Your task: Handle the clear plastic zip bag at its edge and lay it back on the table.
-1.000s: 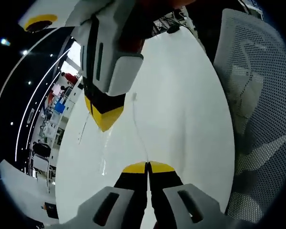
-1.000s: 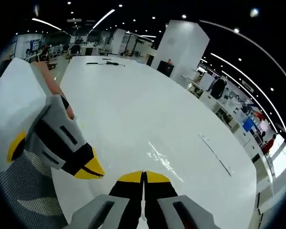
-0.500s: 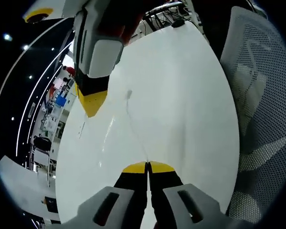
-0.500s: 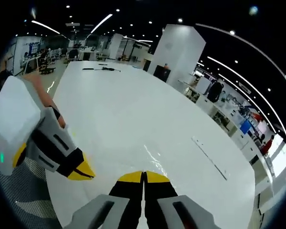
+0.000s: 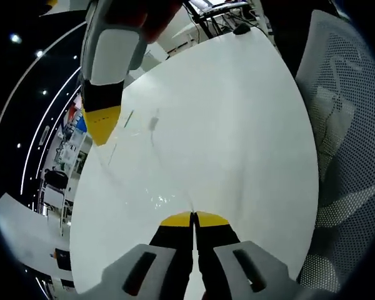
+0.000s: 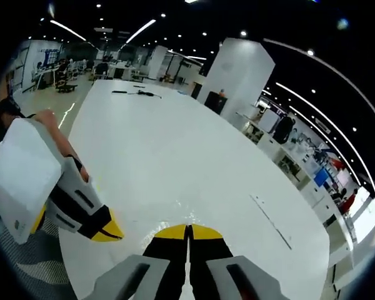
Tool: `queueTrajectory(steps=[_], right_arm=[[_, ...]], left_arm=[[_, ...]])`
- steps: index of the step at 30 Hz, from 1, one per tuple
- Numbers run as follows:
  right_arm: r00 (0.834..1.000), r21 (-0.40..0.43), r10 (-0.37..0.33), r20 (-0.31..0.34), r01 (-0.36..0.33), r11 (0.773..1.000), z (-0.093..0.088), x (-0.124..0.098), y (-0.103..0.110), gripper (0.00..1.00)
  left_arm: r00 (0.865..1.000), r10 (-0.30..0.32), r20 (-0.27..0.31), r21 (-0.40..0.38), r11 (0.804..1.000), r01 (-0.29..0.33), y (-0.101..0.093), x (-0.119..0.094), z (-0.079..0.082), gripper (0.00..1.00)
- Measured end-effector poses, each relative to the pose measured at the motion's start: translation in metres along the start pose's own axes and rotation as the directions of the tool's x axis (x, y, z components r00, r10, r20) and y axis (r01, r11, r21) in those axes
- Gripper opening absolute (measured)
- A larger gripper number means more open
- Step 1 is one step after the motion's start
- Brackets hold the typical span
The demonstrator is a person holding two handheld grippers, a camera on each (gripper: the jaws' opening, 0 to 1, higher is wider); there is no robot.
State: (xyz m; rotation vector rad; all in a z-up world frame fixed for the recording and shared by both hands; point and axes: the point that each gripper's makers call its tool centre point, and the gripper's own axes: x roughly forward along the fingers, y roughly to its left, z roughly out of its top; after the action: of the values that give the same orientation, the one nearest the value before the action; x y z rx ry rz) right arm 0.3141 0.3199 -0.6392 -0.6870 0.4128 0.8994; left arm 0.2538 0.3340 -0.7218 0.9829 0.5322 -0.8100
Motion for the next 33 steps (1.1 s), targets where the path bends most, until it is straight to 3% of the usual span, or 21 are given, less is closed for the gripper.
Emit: queueTrajectory(steps=[14, 33], right_arm=[[1.000, -0.024, 0.001, -0.009, -0.002, 1.000, 0.009, 0.006, 0.004, 0.00], [0.999, -0.020, 0.030, -0.019, -0.030, 0.999, 0.000, 0.008, 0.014, 0.00]], left_arm=[[1.000, 0.001, 0.002, -0.019, 1.000, -0.001, -0.002, 0.000, -0.008, 0.00], [0.999, 0.036, 0.002, -0.082, 0.996, -0.036, 0.009, -0.001, -0.007, 0.00]])
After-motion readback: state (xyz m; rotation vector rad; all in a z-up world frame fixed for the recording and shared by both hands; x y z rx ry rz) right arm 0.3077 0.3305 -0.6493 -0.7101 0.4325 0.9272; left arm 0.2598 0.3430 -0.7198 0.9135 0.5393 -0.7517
